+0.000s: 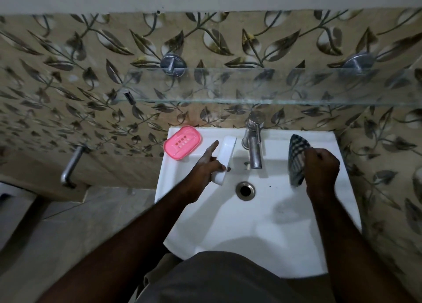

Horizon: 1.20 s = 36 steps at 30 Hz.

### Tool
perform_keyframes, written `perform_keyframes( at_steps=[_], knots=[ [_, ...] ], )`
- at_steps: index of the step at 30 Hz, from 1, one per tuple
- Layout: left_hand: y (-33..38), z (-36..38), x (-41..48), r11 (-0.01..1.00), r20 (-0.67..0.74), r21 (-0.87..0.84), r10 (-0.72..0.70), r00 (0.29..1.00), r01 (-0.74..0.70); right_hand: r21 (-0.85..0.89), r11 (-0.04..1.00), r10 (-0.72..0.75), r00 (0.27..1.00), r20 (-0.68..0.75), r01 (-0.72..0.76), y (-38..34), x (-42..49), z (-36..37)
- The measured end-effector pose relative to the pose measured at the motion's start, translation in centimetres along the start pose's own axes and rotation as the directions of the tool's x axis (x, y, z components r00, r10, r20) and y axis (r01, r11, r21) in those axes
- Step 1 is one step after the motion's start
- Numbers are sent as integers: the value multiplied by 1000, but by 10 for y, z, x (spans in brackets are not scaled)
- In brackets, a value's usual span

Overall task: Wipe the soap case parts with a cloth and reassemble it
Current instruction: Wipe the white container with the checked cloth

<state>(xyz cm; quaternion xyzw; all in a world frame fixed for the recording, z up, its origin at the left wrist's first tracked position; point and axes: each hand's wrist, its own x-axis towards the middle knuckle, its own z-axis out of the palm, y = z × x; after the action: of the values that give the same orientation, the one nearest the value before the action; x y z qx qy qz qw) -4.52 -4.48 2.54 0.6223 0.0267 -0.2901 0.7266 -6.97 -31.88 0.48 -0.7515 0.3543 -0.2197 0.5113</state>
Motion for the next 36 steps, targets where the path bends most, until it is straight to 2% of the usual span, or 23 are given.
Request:
perform_keyframes(
  at_steps=[1, 2, 4, 5, 7, 9, 10, 15, 16, 19, 22, 26, 29, 33, 36],
  knots=[
    [0, 0, -2, 999, 27, -31, 16, 1000, -15, 194, 973, 121, 992, 33, -125, -12, -17, -5],
    [0, 0, -4, 997, 47, -69, 36, 998, -33, 362, 895, 238, 965, 109, -261, -19, -33, -8],
    [-3, -2, -7, 983, 65, -178, 55, 996, -42, 530, 645, 380, 833, 402, -550, -30, -61, -15],
    [-3, -2, -9, 970, 65, -242, 44, 997, -27, 505, 551, 396, 741, 542, -664, -31, -72, -16],
    [-3, -2, -13, 941, 62, -337, -7, 998, 28, 372, 478, 406, 576, 710, -796, -39, -94, -18],
    [-3, -3, -17, 926, 54, -370, -53, 997, 69, 308, 464, 350, 492, 797, -830, -50, -109, -14],
    [-4, -4, -19, 921, 46, -381, -68, 997, 80, 314, 457, 300, 476, 827, -832, -57, -111, -12],
    [-4, -8, -28, 886, 51, -454, -79, 996, 94, 432, 391, 60, 491, 869, -813, -84, -112, -7],
    [-4, -9, -28, 876, 54, -471, -85, 995, 101, 415, 397, 58, 473, 879, -819, -82, -118, -2],
    [-2, -16, -27, 836, 66, -537, -90, 994, 111, 329, 458, 174, 446, 878, -826, -70, -135, 15],
    [2, -21, -26, 812, 90, -573, -75, 993, 113, 289, 608, 218, 506, 834, -739, -72, -139, 23],
    [3, -32, -16, 812, 73, -572, -96, 993, 120, 377, 636, 185, 606, 773, -674, -80, -125, 26],
    [3, -42, -7, 810, 115, -571, -77, 990, 130, 470, 642, 124, 686, 717, -606, -93, -117, 24],
    [6, -47, 2, 802, 184, -575, -69, 981, 164, 404, 706, 142, 675, 724, -582, -95, -122, 33],
    [12, -55, 6, 779, 225, -590, -91, 970, 210, 407, 724, 149, 702, 697, -557, -98, -123, 37]
  ],
)
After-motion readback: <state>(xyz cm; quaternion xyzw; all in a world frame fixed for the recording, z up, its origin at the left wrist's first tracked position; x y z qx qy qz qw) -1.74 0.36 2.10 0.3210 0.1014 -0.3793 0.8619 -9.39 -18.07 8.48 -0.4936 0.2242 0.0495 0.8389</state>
